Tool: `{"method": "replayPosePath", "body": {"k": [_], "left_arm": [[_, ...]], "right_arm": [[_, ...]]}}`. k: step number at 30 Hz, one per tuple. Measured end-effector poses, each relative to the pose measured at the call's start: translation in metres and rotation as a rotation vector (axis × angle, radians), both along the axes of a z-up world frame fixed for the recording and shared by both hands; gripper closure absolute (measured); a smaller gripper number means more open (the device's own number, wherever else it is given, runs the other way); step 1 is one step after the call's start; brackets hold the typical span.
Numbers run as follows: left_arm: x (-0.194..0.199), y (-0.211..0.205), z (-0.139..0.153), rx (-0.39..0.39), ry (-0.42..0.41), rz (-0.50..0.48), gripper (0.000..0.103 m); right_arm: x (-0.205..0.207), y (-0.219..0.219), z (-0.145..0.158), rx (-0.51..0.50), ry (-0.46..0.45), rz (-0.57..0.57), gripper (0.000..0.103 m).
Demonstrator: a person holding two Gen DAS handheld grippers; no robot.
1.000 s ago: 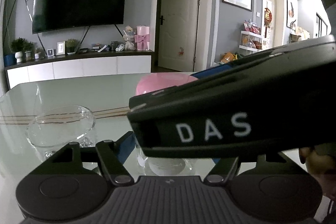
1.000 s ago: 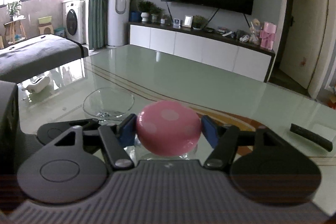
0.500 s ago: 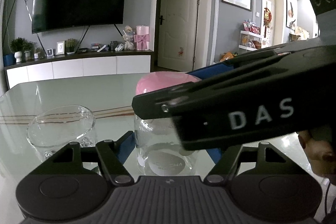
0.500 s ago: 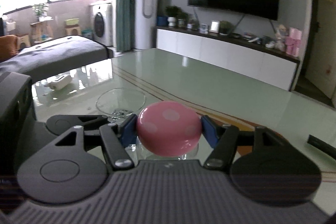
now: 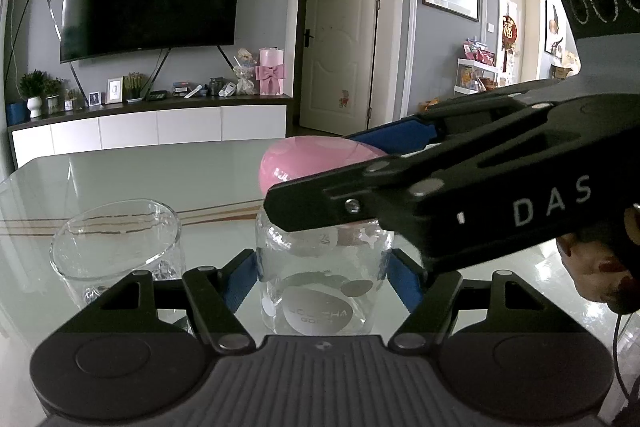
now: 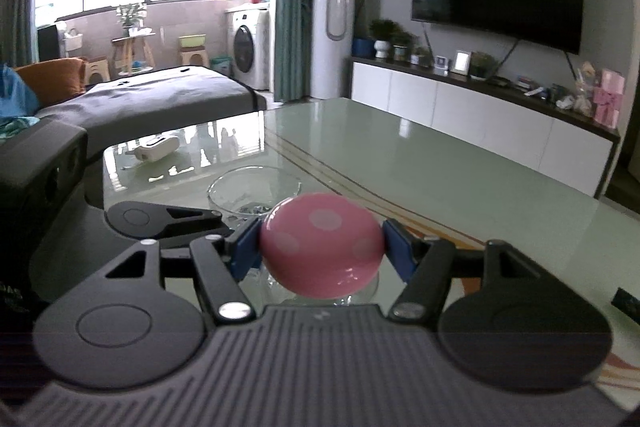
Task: Unscrew bottle cap and pour
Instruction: 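Twist the pink cap with the right gripper while the left gripper holds the jar, then open the right gripper and regrasp the pink cap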
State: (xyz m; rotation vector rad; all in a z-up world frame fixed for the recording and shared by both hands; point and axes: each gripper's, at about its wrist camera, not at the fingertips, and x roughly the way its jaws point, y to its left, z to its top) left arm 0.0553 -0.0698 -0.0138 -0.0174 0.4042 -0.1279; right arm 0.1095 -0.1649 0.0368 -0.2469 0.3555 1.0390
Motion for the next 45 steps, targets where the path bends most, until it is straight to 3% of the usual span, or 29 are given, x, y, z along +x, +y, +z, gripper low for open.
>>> {"method": "replayPosePath", "body": {"k": [12,24,28,31,45], "left_arm": [[-0.001,-0.001,0.000,-0.006,0.004,-0.001,0.029],[-0.004,-0.002,-0.002,-0.010,0.003,-0.003,0.029],[-0.004,-0.001,-0.002,-0.012,0.004,-0.003,0.029],[-0.005,0.000,-0.002,-0.015,0.006,-0.003,0.029],[-0.007,0.007,0.000,-0.030,0.002,0.014,0.020]], "right_arm": [[0.008,-0.007,0.004,-0.017,0.004,0.100,0.037],[0.006,-0.007,0.003,-0.021,-0.002,0.091,0.037],[0.001,-0.006,0.002,-0.008,-0.013,0.055,0.029],[-0.004,-0.008,0.002,0.022,-0.021,0.017,0.009],[-0.043,0.014,0.005,0.057,0.000,-0.317,0.013]]}}
